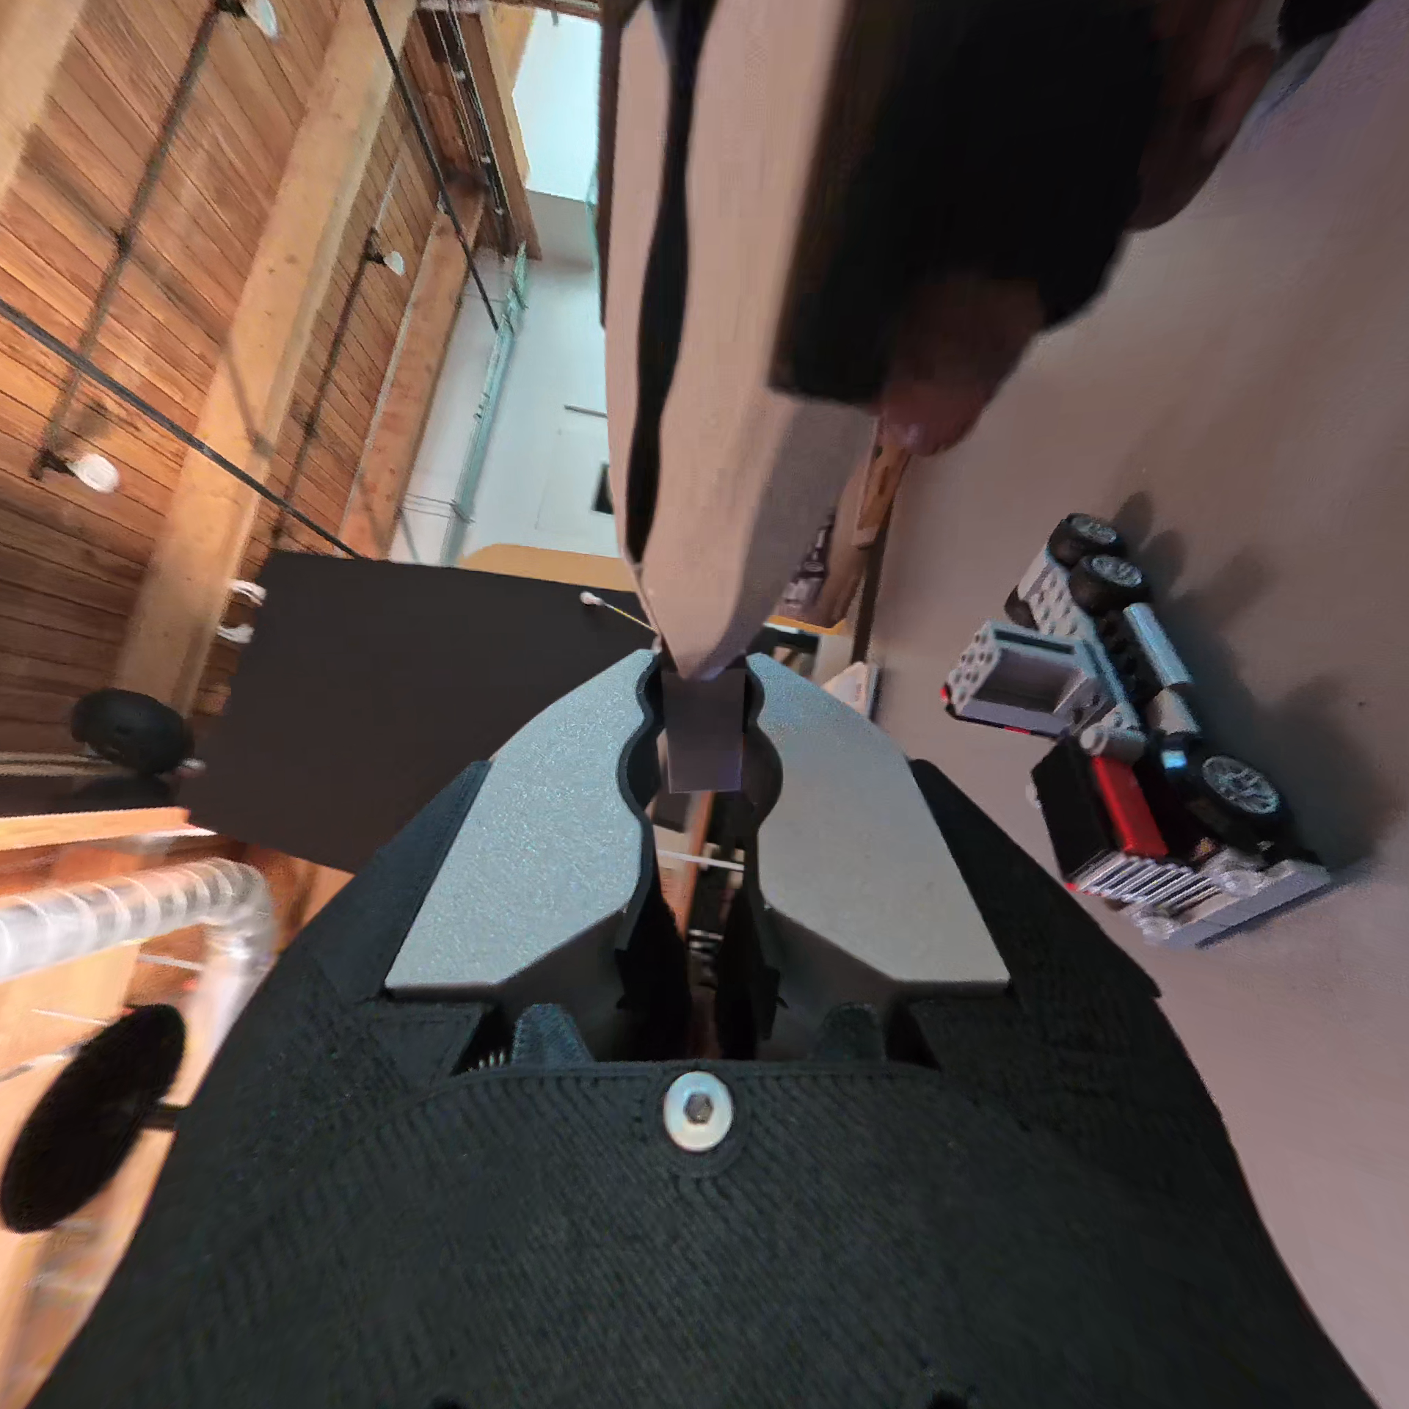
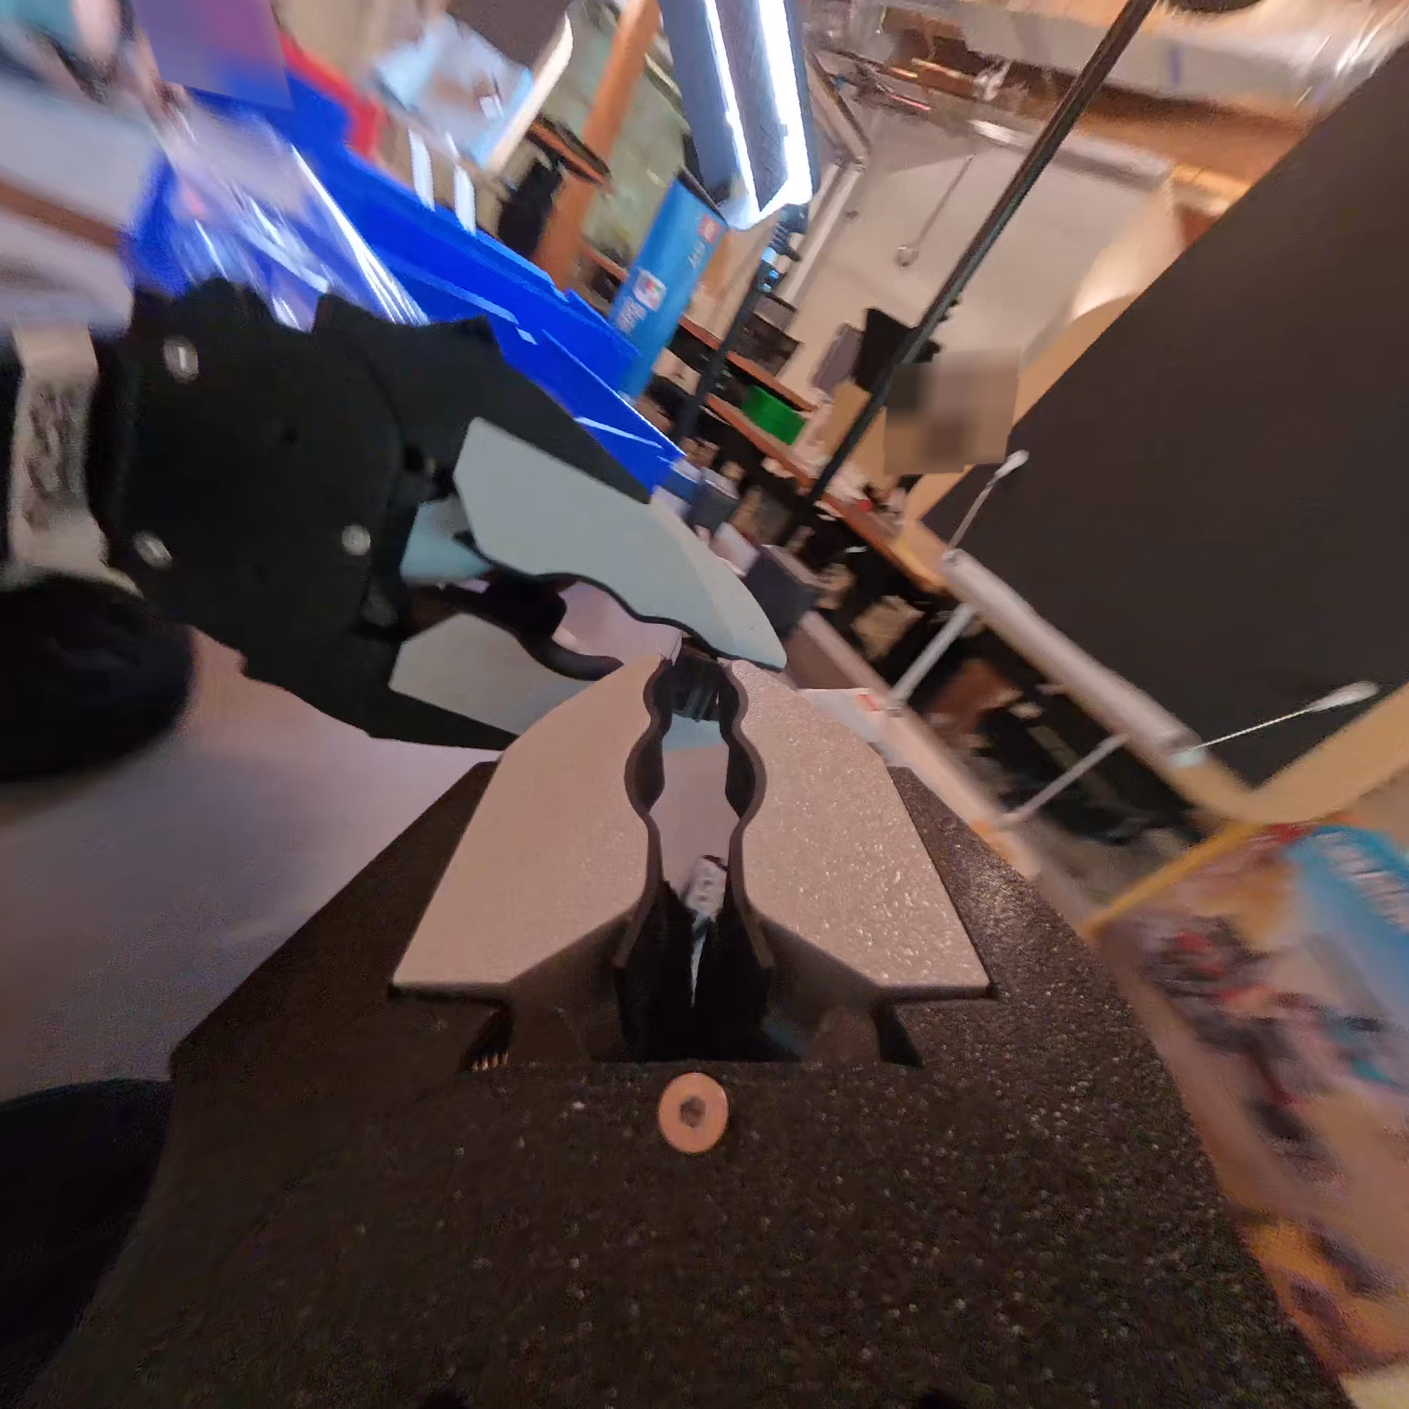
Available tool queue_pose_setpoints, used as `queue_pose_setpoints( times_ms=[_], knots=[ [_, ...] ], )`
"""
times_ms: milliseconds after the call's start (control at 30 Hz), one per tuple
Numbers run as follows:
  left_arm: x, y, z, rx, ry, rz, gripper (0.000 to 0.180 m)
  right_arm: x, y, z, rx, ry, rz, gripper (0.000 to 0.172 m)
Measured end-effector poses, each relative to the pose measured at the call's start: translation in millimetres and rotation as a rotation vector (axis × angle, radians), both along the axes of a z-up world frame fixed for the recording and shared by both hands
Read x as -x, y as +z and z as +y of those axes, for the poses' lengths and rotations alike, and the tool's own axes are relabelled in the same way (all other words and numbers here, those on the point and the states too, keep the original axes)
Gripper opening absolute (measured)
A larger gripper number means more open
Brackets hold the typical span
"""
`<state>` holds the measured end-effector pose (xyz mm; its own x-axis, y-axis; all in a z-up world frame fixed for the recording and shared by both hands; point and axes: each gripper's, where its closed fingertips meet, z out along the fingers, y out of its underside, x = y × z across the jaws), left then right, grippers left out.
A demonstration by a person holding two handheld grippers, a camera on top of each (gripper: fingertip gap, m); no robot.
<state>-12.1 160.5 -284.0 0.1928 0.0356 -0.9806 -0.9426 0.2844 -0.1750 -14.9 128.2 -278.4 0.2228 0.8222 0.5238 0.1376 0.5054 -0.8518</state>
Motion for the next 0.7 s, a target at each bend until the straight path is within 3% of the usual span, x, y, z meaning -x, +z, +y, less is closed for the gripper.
queue_pose_setpoints(
  times_ms=[67,333,400,467,600,700],
  knots=[
    [-0.4,0.6,0.3,0.045,-0.003,-0.072,0.018,1.1,3.0,-1.8,-0.126,-0.071,-0.021,0.011],
    [-1.3,-0.6,0.7,0.151,0.005,-0.178,0.018,1.5,6.2,-2.8,-0.352,-0.199,-0.068,0.011],
    [-2.4,-3.4,0.4,0.213,0.001,-0.225,0.018,1.0,9.8,-7.4,-0.45,-0.214,-0.067,0.0],
    [-0.4,-16.4,4.1,0.32,0.013,-0.271,0.018,0.5,15.4,-13.2,-0.523,-0.229,-0.057,0.0],
    [10.6,-7.1,7.9,0.171,0.061,-0.198,0.018,0.3,23.1,-13.6,-0.152,-0.073,0.096,0.0],
    [14.2,-0.3,7.7,0.066,0.109,-0.119,0.018,0.1,14.7,-2.1,0.12,0.014,0.116,0.025]
  ],
)
